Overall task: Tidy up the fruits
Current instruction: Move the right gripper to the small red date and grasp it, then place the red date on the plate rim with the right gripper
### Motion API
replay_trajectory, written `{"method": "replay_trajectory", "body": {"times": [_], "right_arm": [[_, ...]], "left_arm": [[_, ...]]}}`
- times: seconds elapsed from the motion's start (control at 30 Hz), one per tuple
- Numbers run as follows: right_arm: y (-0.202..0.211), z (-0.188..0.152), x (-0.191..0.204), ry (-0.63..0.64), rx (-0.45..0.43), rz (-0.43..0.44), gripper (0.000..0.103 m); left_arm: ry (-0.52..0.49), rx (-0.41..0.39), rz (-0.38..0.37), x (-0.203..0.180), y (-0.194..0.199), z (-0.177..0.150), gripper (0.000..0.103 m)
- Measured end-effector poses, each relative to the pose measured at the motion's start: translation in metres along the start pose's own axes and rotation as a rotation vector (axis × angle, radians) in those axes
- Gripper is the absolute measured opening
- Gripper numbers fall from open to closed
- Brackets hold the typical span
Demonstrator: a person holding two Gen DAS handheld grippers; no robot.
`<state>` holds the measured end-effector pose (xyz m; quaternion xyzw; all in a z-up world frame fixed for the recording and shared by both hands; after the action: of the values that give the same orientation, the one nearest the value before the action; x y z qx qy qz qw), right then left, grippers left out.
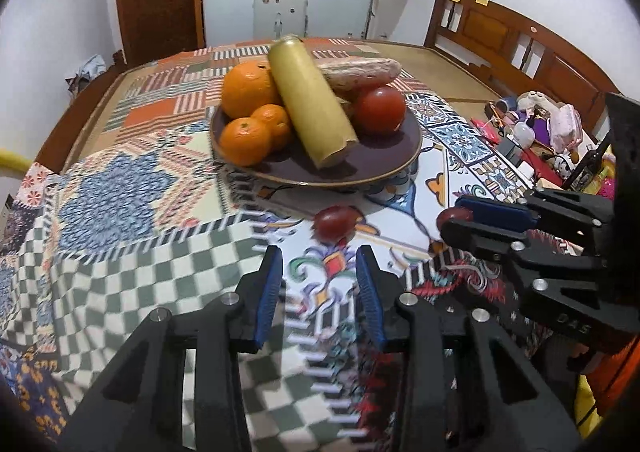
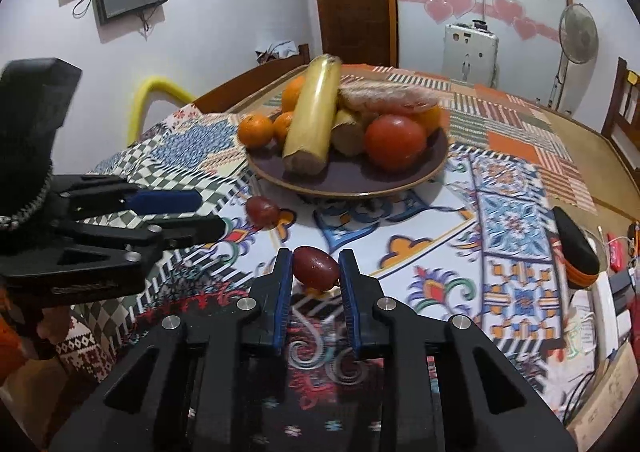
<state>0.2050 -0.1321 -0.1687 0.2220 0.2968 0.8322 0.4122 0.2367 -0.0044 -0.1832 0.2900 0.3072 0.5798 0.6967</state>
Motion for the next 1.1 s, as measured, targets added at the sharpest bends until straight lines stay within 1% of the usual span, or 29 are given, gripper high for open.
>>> {"method": "replay_trajectory", "body": {"times": [0.13, 0.27, 0.4, 0.5, 0.57, 0.67, 0.87, 1.1], "right_arm": [[0.006, 0.002, -0.009, -0.005, -0.021, -0.011, 0.022], [0.007, 0.003, -0.014, -0.006, -0.028, -0.013, 0.022], [0.009, 0.001, -0.018, -0.005, -0.034, -0.006, 0.021], [0.009, 0.002, -0.02, -0.004, -0.038, -0.003, 0.022], [0.008, 0.004, -0.02, -0.003, -0.039, -0.003, 0.022], [0.006, 0.007, -0.02, -0.005, -0.041, -0.003, 0.022], [0.003, 0.017, -0.018, 0.004, -0.05, -0.002, 0.022], [-0.005, 0.038, -0.018, 0.015, -0.071, 0.004, 0.022]], "left_arm": [[-0.008, 0.025, 0.0, -0.006, -0.014, 0.008, 0.038], [-0.016, 0.05, 0.001, -0.01, -0.024, 0.014, 0.034], [-0.014, 0.056, 0.018, -0.008, -0.031, 0.017, 0.034], [-0.023, 0.059, 0.029, -0.009, -0.034, 0.018, 0.032], [-0.03, 0.052, 0.038, -0.01, -0.035, 0.018, 0.027], [-0.025, 0.046, 0.034, -0.009, -0.035, 0.019, 0.025], [-0.011, 0.018, 0.013, -0.004, -0.02, 0.018, 0.025], [0.01, -0.056, 0.01, 0.01, 0.004, 0.037, 0.025]]}}
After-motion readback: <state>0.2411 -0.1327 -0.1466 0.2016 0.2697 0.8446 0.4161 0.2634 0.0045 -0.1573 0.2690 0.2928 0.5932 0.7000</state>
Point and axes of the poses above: each gripper's, at about its wrist camera, not at the fingertips, and y roughly against the way its jaws point, x to its left, z to its top, the point moved 4 cm from there along -y, roughly the way its jaws point, and after that the axes turned 1 degree about z, right-handed, at the moved point
